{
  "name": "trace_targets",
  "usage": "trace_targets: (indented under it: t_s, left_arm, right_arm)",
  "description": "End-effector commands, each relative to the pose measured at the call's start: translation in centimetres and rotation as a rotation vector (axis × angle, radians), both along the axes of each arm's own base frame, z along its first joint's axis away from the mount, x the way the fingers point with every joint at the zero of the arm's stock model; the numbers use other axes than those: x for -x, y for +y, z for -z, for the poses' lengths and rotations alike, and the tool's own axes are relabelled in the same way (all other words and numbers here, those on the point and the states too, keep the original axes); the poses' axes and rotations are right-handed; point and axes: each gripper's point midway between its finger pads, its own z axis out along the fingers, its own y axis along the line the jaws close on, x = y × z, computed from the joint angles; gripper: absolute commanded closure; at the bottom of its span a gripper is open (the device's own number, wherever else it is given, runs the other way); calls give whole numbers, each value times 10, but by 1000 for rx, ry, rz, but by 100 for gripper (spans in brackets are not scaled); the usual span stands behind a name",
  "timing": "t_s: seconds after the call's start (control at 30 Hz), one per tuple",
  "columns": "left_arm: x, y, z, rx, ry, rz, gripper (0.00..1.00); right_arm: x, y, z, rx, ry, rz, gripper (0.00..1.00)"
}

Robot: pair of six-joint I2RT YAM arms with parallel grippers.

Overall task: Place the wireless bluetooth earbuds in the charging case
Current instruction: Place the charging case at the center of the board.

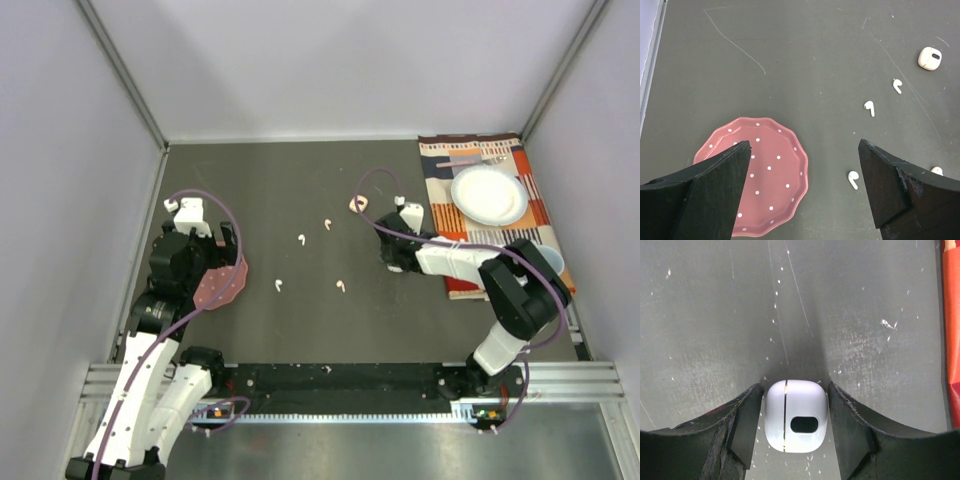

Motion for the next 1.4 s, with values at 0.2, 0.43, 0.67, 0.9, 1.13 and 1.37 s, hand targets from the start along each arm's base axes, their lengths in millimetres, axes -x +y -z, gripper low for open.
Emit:
trace_targets:
  t_s: [0.2,0.43,0.67,0.9,1.13,1.37]
  left_arm:
    - [-2,-1,-7,-3,-23,7,6]
    - [-3,-1,-7,-3,-23,6,6]
    - [-3,-6,-9,9,-23,34,1]
    - [6,-16,-35,139,-79,36,1]
    - [25,-79,-41,481,-141,312,1]
    - [32,-119,-35,558,-204,403,1]
  right_arm:
    - [30,-3,7,-4,75,-21,44]
    - [23,4,10,-5,83,-32,48]
    - [16,16,3,-47,67,-69,72]
    - [2,45,-44,-243,-18,-100,80]
    - [0,64,-112,-558,-162,-29,82]
    - [5,73,-170,-791,-275,5,81]
